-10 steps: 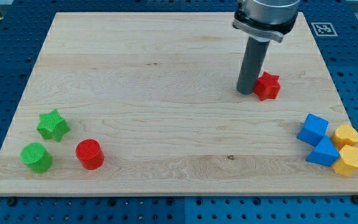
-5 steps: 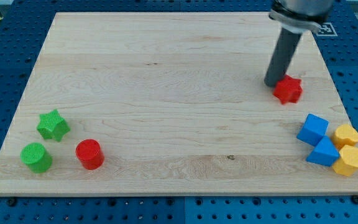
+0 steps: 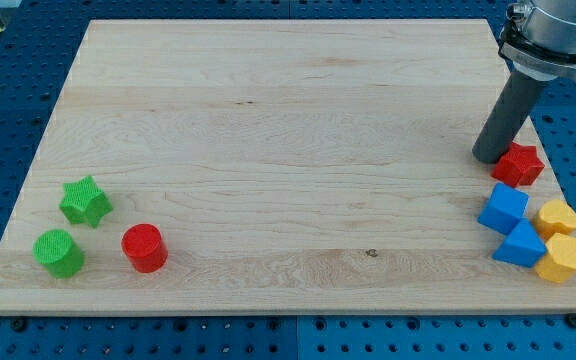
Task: Move the red star above to the yellow heart
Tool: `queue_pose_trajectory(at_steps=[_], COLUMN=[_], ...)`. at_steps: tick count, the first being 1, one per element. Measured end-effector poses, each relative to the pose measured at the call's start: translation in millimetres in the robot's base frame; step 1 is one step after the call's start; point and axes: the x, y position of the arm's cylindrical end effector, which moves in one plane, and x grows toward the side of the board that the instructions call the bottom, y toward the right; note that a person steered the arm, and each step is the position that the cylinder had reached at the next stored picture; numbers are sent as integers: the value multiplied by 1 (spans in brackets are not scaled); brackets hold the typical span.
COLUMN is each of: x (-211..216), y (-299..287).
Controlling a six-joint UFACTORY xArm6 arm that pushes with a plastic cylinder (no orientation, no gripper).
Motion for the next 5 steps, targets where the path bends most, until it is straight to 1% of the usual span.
queue_pose_trajectory(at_steps=[1,2,4,5], x=[-1,-3,-6,-22], y=[0,16,18,19])
